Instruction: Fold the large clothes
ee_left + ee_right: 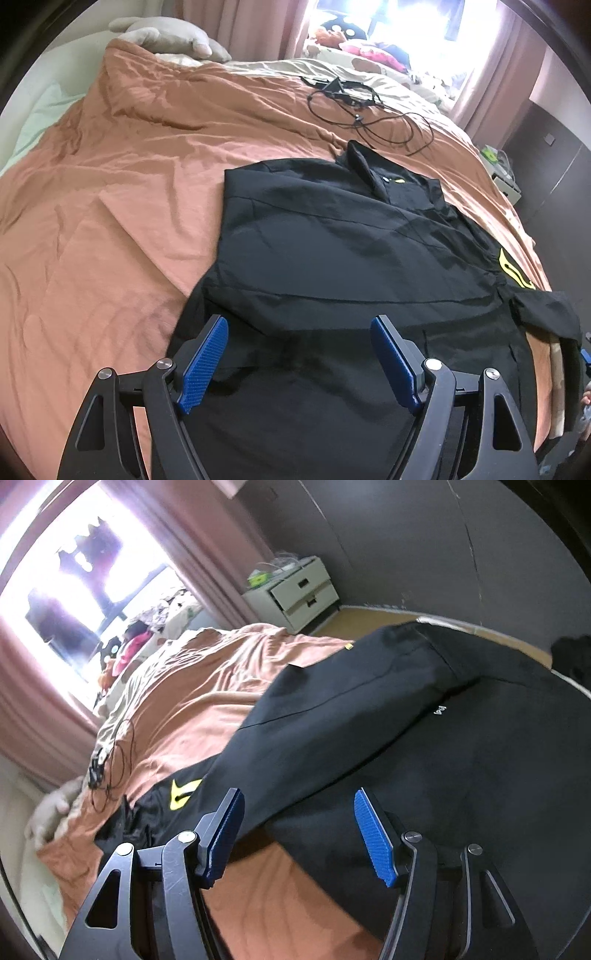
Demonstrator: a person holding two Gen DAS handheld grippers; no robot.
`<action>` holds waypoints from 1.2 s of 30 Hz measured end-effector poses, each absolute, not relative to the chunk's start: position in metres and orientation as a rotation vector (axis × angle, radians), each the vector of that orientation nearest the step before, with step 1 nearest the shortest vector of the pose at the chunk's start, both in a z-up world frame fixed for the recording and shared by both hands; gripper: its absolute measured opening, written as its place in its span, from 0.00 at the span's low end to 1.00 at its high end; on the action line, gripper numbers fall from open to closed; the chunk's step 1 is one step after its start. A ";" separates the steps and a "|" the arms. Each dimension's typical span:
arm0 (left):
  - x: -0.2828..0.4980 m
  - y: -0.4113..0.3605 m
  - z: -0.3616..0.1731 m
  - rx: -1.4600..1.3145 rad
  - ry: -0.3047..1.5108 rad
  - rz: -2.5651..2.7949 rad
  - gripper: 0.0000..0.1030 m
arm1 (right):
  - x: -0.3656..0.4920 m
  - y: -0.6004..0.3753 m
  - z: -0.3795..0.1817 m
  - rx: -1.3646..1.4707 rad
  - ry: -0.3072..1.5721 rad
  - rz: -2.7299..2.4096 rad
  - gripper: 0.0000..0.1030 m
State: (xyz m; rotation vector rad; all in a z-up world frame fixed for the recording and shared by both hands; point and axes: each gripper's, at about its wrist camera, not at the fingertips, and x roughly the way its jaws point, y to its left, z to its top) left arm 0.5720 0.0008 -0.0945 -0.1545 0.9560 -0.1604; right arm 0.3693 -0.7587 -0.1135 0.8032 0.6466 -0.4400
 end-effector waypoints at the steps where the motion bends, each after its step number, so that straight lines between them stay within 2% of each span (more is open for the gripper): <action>1: 0.571 -0.001 -0.095 -0.153 0.958 -0.159 0.78 | 0.371 -0.761 -0.117 0.813 0.648 -0.442 0.60; 8: 0.568 -0.007 -0.100 -0.154 0.981 -0.146 0.78 | 0.384 -0.776 -0.140 0.876 0.639 -0.452 0.60; 10: 0.567 -0.008 -0.101 -0.155 0.981 -0.141 0.78 | 0.385 -0.780 -0.141 0.886 0.615 -0.478 0.48; 12: 0.568 -0.009 -0.103 -0.156 0.985 -0.136 0.78 | 0.385 -0.785 -0.139 0.891 0.589 -0.490 0.08; 17: 0.568 -0.009 -0.106 -0.162 0.988 -0.141 0.78 | 0.387 -0.777 -0.097 0.801 0.491 -0.455 0.04; 25: 0.561 0.007 -0.102 -0.191 0.968 -0.140 0.78 | 0.422 -0.730 -0.019 0.657 0.435 -0.324 0.03; 36: 0.539 0.069 -0.095 -0.267 0.939 -0.090 0.78 | 0.488 -0.591 0.081 0.492 0.383 -0.046 0.03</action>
